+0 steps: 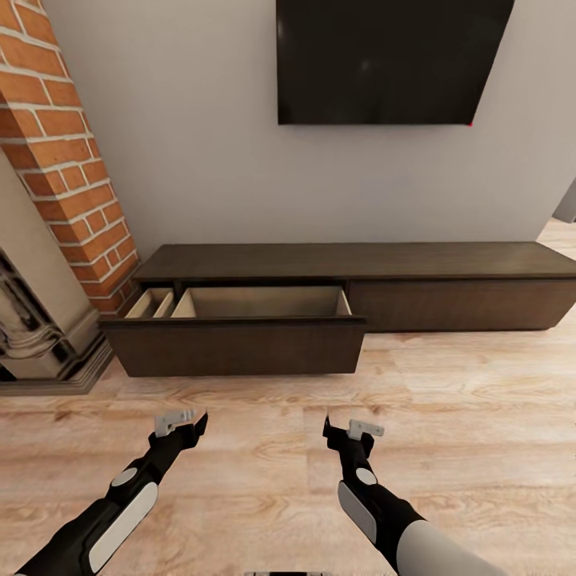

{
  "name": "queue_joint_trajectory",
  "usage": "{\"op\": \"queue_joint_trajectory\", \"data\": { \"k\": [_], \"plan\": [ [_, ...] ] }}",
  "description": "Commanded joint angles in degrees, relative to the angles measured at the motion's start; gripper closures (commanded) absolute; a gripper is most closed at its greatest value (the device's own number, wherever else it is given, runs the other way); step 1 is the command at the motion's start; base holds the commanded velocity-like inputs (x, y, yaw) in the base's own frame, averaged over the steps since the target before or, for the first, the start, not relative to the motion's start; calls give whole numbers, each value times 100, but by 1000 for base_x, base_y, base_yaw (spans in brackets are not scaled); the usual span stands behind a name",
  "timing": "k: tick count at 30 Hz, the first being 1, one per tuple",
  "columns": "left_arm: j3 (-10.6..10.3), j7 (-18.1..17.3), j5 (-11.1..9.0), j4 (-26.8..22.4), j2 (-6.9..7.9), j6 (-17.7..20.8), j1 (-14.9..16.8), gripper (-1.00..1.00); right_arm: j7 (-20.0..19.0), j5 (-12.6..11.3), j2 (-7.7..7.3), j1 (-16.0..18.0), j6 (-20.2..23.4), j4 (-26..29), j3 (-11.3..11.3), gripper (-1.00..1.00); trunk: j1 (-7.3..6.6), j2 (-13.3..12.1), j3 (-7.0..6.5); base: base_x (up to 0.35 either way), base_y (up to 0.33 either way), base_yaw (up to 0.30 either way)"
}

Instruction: Place each of the two pumpkins and all three candles from the living room inside a cabinet in the living room (use any cabinet), then make sure every cabinet is closed, and position the cauldron so it is next to a table in the living room.

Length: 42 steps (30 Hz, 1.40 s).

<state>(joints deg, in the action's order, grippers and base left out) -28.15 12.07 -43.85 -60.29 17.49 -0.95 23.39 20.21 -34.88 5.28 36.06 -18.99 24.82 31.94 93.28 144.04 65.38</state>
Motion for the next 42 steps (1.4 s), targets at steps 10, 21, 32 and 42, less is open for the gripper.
{"op": "queue_joint_trajectory", "data": {
  "k": [10, 21, 32, 42],
  "plan": [
    [-24, 42, -45, -16, 9, -59, -21, -100, 28, -7, -7, 3, -49, 5, 57, -100, 24, 16, 227, 0, 0, 0],
    [-24, 31, -45, -48, 23, -212, -37, -100, 46, 267, -5, -248, -706, 82, 423, -100, 53, 31, 471, 0, 0, 0],
    [-9, 28, -63, -252, 165, -279, -216, -100, 44, 291, -8, -266, -816, 83, 467, -100, 71, 40, 626, 0, 0, 0],
    [-7, 24, -62, -255, 167, -232, -221, -100, 21, 289, -9, -266, -807, 68, 471, -100, 71, 40, 626, 132, 0, 0]
  ]
}}
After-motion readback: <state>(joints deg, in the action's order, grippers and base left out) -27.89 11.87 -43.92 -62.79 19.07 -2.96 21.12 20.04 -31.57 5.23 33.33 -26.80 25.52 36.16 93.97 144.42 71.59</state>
